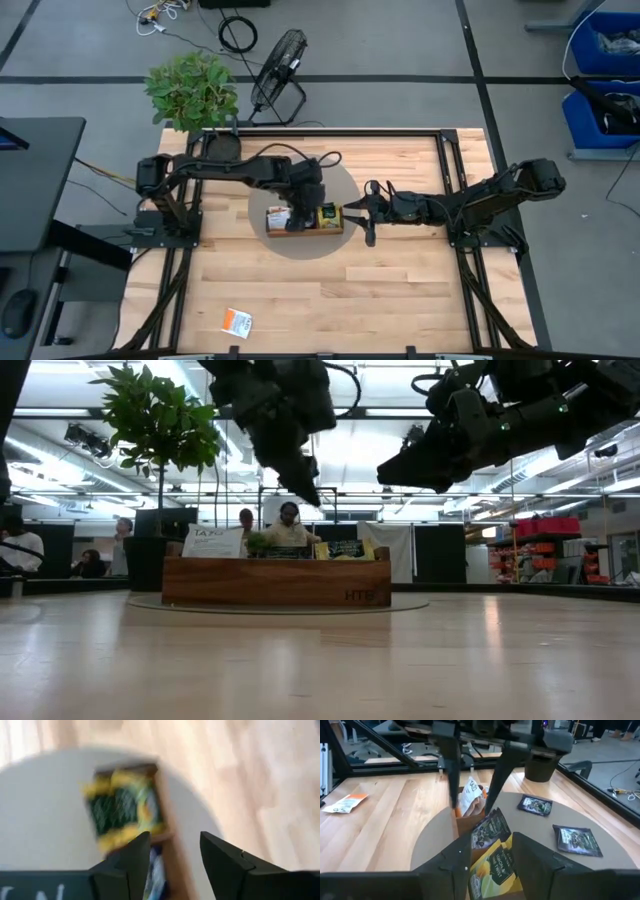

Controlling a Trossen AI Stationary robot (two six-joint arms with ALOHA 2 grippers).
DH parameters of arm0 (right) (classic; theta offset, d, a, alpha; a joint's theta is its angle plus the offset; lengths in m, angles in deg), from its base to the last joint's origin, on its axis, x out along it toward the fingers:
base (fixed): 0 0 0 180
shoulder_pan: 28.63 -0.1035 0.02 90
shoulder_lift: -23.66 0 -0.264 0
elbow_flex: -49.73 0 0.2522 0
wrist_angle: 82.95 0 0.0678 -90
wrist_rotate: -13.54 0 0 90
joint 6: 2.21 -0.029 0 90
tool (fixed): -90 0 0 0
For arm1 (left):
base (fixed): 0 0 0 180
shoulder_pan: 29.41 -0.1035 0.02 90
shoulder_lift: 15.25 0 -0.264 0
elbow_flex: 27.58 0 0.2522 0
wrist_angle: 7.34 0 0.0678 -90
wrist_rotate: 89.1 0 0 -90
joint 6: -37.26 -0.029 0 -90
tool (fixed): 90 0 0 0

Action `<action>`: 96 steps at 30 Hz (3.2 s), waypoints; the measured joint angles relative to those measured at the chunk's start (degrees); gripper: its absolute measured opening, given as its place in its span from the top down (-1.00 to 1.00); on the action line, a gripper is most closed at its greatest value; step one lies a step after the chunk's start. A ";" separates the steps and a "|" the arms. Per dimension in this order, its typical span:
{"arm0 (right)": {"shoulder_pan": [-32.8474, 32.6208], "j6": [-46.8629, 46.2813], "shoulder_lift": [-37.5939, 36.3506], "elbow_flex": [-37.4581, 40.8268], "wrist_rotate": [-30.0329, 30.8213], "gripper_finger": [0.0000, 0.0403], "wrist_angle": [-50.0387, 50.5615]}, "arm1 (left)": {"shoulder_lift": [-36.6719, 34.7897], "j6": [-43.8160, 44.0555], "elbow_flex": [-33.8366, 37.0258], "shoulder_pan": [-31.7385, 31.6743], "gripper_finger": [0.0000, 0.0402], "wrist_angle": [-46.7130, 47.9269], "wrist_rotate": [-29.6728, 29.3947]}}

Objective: Pick & Place Tea
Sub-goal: Put the right purple tea bag into the middle compartment of the wooden organizer

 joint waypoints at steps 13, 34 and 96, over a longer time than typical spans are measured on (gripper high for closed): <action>0.68 4.58 -0.01 0.00 -0.42 0.25 -2.48 | -11.13 6.05 18.91 -0.33 0.18 -29.75 -2.61; 5.89 9.52 -1.23 5.11 -3.41 0.25 -16.87 | -31.80 12.39 46.07 2.65 0.18 -58.11 -7.47; 38.31 16.15 28.61 -52.53 -41.79 0.25 55.42 | -73.42 16.03 67.95 0.09 0.18 -51.54 -13.81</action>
